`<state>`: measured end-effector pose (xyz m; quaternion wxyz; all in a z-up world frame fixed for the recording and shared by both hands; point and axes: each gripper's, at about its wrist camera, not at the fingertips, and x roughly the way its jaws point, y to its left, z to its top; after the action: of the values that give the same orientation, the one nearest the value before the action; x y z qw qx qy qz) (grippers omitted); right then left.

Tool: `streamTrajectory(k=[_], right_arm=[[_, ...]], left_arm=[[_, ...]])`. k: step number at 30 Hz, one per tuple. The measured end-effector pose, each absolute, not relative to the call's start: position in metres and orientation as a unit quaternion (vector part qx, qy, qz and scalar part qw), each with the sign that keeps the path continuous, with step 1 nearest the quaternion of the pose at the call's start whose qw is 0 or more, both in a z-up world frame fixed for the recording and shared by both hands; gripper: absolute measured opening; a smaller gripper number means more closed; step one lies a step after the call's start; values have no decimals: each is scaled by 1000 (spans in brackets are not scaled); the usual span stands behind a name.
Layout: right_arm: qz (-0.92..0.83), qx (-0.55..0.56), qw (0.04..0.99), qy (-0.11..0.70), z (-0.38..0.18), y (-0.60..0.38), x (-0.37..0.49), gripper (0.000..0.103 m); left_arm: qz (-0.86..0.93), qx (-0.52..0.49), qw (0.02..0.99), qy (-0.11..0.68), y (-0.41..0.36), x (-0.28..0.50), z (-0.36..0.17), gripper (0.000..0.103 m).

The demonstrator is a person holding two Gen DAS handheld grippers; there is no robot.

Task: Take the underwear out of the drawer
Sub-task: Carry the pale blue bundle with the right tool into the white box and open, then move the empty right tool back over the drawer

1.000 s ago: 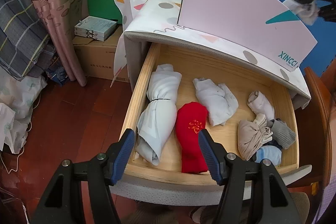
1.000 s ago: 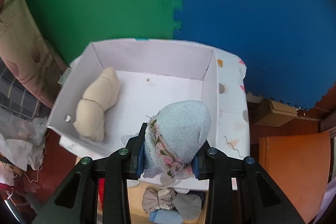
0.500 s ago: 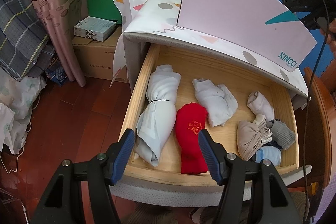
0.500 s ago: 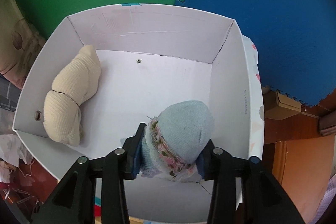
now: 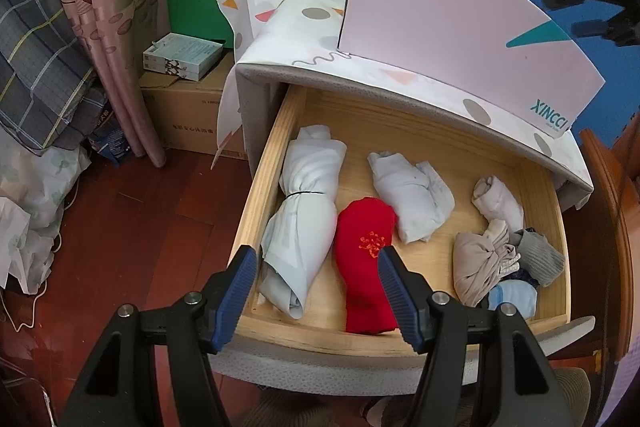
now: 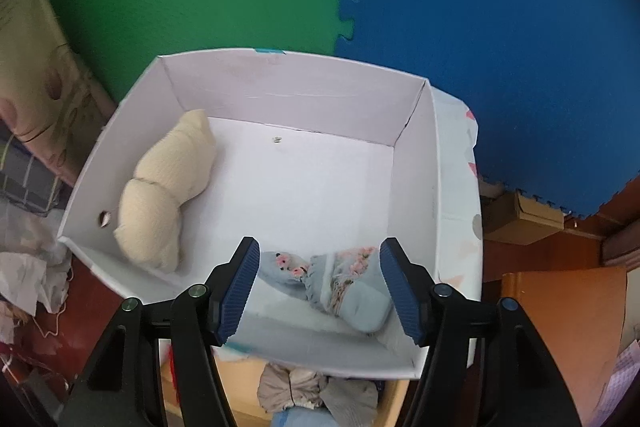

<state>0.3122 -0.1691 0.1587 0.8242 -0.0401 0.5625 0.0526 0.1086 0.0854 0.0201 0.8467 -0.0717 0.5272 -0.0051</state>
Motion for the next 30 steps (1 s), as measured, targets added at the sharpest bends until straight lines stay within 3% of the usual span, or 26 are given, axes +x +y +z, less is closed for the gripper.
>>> streamTrajectory(k=[12,25,30], right_arm=[[76,-55,805,587,175,-196,212,60],[66,-19,739,671,71,-227,150,58],[51,-30,715,697,26,-233,156,47]], left_arm=[[-1,-63,842,535,83,109,19,65],[1,-50,829,557,80,113,10,65],[-2,-57,825,562,83,114,8,65]])
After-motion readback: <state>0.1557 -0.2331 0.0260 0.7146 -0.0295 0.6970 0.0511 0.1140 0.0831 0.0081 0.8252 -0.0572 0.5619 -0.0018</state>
